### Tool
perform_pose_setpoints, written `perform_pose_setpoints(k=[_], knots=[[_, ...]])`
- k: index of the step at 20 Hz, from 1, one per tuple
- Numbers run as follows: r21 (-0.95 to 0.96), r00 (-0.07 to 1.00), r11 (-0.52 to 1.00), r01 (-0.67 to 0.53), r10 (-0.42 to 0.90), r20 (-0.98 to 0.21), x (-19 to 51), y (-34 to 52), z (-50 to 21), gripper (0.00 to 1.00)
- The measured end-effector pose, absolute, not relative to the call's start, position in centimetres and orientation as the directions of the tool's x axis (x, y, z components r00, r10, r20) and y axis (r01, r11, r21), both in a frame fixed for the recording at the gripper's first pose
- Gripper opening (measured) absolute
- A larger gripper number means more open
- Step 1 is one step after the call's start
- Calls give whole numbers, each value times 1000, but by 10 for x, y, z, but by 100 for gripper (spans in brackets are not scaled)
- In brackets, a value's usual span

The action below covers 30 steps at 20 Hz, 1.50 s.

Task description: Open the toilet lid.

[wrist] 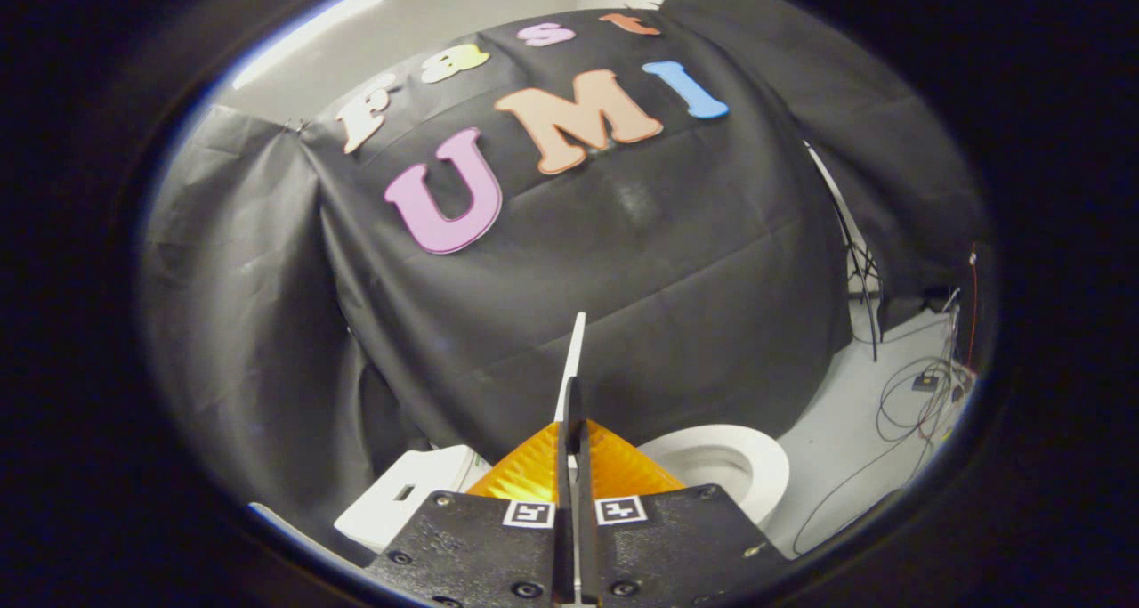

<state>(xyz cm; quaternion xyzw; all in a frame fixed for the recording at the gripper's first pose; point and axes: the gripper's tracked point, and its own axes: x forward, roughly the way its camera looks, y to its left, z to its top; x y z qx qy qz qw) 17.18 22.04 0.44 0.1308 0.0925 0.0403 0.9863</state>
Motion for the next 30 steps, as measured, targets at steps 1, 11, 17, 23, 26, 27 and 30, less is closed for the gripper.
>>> perform_pose_setpoints(k=[1,11,17,23,26,27,30], knots=[[229,979,971,-68,109,-171,171,229,8,2],[48,969,979,-199,204,-136,165,315,33,2],[-24,950,956,-291,286,-128,160,369,32,3],[-119,920,918,-378,358,-156,155,419,26,3],[-133,905,900,-415,394,-157,157,439,23,3],[-141,902,895,-423,402,-158,156,447,18,3],[-153,892,882,-445,421,-164,152,465,11,4]])
